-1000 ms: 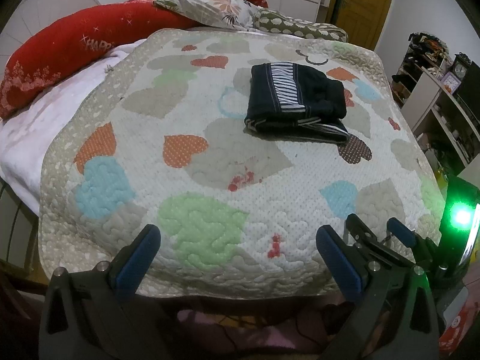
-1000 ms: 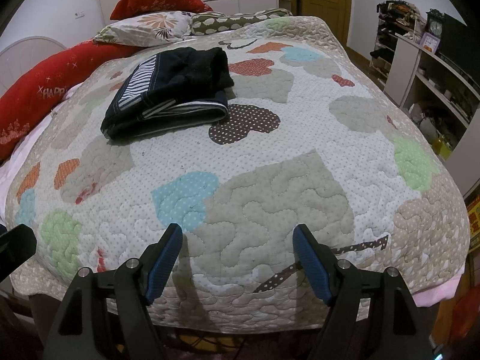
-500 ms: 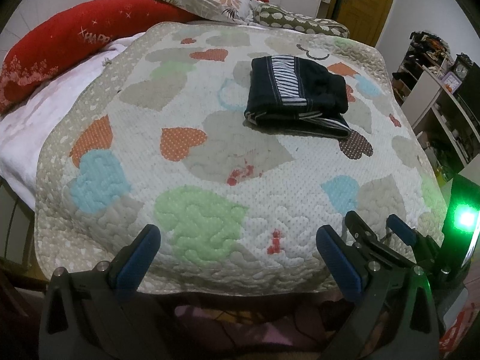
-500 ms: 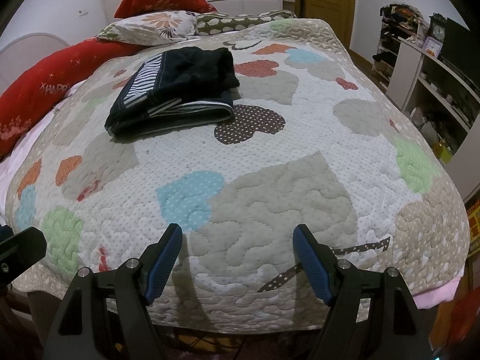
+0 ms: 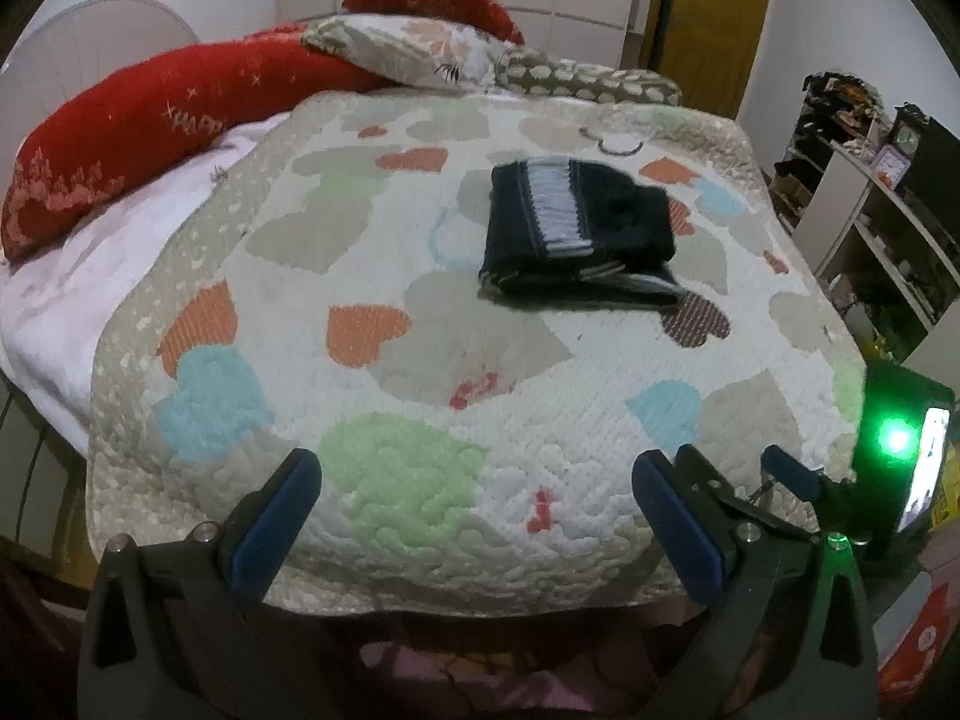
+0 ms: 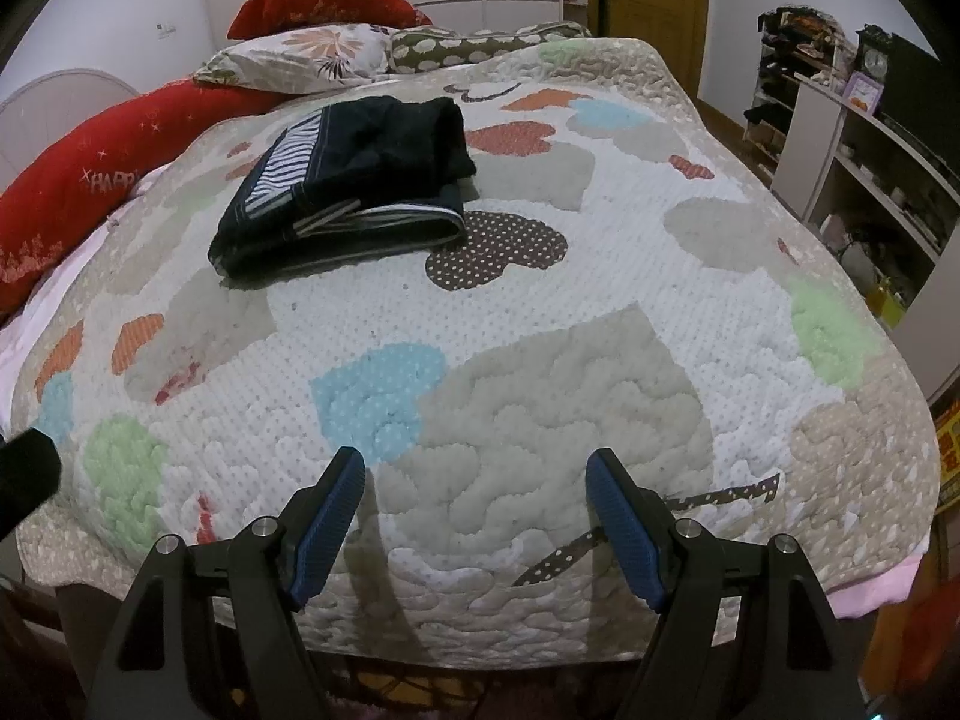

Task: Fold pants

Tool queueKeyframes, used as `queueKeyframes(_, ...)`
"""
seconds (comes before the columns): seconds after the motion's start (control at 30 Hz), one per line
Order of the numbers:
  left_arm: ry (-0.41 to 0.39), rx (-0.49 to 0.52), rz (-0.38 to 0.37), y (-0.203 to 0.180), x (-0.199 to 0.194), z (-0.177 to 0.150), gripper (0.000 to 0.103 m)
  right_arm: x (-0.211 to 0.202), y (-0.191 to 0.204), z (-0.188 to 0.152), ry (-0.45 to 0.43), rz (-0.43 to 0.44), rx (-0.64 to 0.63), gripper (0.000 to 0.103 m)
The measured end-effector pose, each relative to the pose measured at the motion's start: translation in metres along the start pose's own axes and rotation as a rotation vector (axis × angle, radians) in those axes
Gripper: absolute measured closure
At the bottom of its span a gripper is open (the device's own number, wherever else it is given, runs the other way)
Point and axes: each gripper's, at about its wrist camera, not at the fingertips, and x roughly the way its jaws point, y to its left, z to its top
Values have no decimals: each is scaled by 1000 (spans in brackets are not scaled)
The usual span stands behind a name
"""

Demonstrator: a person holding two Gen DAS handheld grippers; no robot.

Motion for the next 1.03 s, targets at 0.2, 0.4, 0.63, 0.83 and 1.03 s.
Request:
queueKeyframes(0.2, -71, 31, -12, -6, -15, 2, 0, 1, 0, 0, -3, 0, 0, 23)
queueKeyframes(0.4, -87, 37, -36, -7, -17, 3, 0, 1, 0, 0, -8, -2, 2, 23)
queueKeyframes(0.63, -87, 36, -38, -8, -18, 2, 0, -2, -2, 1, -20, -5, 11, 23)
queueKeyframes(0.83, -61, 24, -50, -6, -13, 3, 0, -2, -2, 1, -21, -5, 10, 23)
queueKeyframes(1.03, 10, -18, -60, 3, 4, 2, 0, -1, -2, 1, -20, 1, 8, 23)
